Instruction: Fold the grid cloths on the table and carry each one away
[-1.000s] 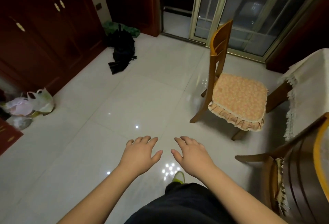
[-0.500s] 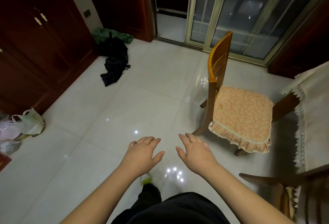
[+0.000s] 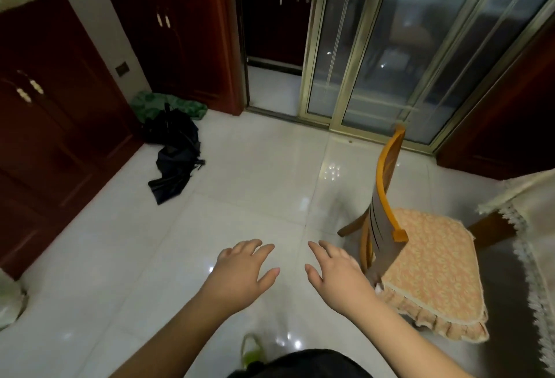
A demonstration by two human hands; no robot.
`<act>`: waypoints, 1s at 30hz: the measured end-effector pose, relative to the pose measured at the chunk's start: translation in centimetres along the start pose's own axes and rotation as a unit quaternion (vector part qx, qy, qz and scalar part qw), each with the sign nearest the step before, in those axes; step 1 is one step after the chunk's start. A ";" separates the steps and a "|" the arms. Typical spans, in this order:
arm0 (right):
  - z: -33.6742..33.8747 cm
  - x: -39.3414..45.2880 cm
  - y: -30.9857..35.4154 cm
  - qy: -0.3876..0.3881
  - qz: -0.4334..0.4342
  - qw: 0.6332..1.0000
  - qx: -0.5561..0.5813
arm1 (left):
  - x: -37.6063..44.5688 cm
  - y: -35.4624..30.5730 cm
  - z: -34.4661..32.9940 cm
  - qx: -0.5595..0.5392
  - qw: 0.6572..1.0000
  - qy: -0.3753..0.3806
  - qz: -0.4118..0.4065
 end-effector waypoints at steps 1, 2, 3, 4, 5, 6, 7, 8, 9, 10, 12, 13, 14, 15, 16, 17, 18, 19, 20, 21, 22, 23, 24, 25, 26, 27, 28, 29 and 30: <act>1.1 0.8 0.4 -0.011 -0.004 1.000 0.004 | 0.7 0.8 1.6 0.010 1.000 -0.004 -0.008; 2.1 1.7 0.8 -0.021 -0.009 1.000 0.007 | 1.4 1.5 3.1 0.022 1.000 -0.008 -0.017; 3.1 2.5 1.0 -0.028 -0.014 0.999 0.008 | 2.2 2.0 4.5 0.034 0.999 -0.012 -0.026; 4.1 3.2 1.2 -0.034 -0.018 0.999 0.009 | 3.1 2.4 5.8 0.042 0.999 -0.013 -0.032; 5.1 4.0 1.4 -0.038 -0.021 0.999 0.009 | 4.0 2.7 7.0 0.043 0.998 -0.015 -0.038; 6.2 4.9 1.4 -0.042 -0.023 0.999 0.006 | 5.0 3.0 8.2 0.037 0.998 -0.020 -0.047; 7.3 5.7 1.5 -0.045 -0.025 0.999 0.002 | 6.1 3.2 9.5 0.031 0.998 -0.025 -0.055; 8.5 6.5 1.4 -0.049 -0.027 0.998 -0.003 | 7.1 3.3 10.7 0.030 0.997 -0.030 -0.061; 9.7 7.3 1.2 -0.055 -0.030 0.998 -0.007 | 8.2 3.3 11.9 0.035 0.996 -0.038 -0.070; 10.9 8.1 0.9 -0.061 -0.033 0.998 -0.008 | 9.4 3.2 13.1 0.043 0.995 -0.049 -0.078; 13.2 9.8 0.2 -0.072 -0.039 0.997 -0.006 | 11.9 2.9 15.6 0.053 0.993 -0.065 -0.088; 14.4 10.8 -0.2 -0.077 -0.042 0.996 -0.003 | 13.3 2.7 16.8 0.058 0.991 -0.073 -0.093; 15.6 11.8 -0.7 -0.082 -0.045 0.996 0.001 | 14.9 2.5 18.0 0.063 0.990 -0.081 -0.097; 16.8 12.9 -1.3 -0.088 -0.049 0.995 0.007 | 16.5 2.2 19.2 0.071 0.989 -0.085 -0.097; 18.0 14.0 -2.0 -0.094 -0.053 0.994 0.013 | 18.1 2.0 20.3 0.080 0.988 -0.085 -0.096; 19.3 15.1 -2.7 -0.101 -0.056 0.993 0.018 | 19.9 1.7 21.3 0.089 0.988 -0.082 -0.095; 20.5 16.3 -3.4 -0.106 -0.060 0.992 0.022 | 21.6 1.3 22.4 0.099 0.987 -0.079 -0.095; 21.7 17.3 -4.2 -0.111 -0.064 0.991 0.025 | 23.3 0.9 23.5 0.113 0.986 -0.077 -0.095; 22.9 18.3 -4.9 -0.115 -0.067 0.991 0.030 | 24.8 0.4 24.6 0.127 0.985 -0.075 -0.094; 24.1 19.2 -5.7 -0.116 -0.070 0.990 0.036 | 26.3 -0.2 25.8 0.136 0.984 -0.068 -0.093; 25.2 20.0 -6.4 -0.117 -0.074 0.990 0.043 | 27.7 -0.8 26.8 0.141 0.984 -0.059 -0.093; 26.3 20.7 -7.1 -0.119 -0.076 0.989 0.047 | 28.9 -1.4 27.8 0.144 0.984 -0.052 -0.093; 27.4 21.4 -7.8 -0.122 -0.079 0.988 0.049 | 30.1 -2.0 28.7 0.142 0.984 -0.048 -0.095; 28.5 21.9 -8.5 -0.124 -0.081 0.988 0.048 | 31.2 -2.7 29.5 0.138 0.984 -0.047 -0.098; 29.6 22.3 -9.2 -0.128 -0.083 0.987 0.045 | 32.3 -3.3 30.3 0.136 0.984 -0.050 -0.102; 30.7 22.7 -9.9 -0.135 -0.085 0.986 0.044 | 33.3 -4.0 31.0 0.139 0.983 -0.053 -0.108; 31.7 22.9 -10.6 -0.143 -0.089 0.985 0.044 | 34.3 -4.7 31.8 0.147 0.981 -0.056 -0.115; 32.6 23.2 -11.4 -0.151 -0.095 0.983 0.047 | 35.4 -5.4 32.5 0.158 0.978 -0.056 -0.122; 33.5 23.6 -12.3 -0.156 -0.104 0.981 0.052 | 36.7 -6.1 33.3 0.170 0.975 -0.055 -0.131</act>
Point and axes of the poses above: each hand's wrist, its own x-axis towards the middle knuckle, its own z-axis out of the back of the hand, y = z × x, the point moved 2 cm from there along x, towards the middle knuckle, and after that the axes turned 12 degrees about y, right-handed, at the moved point
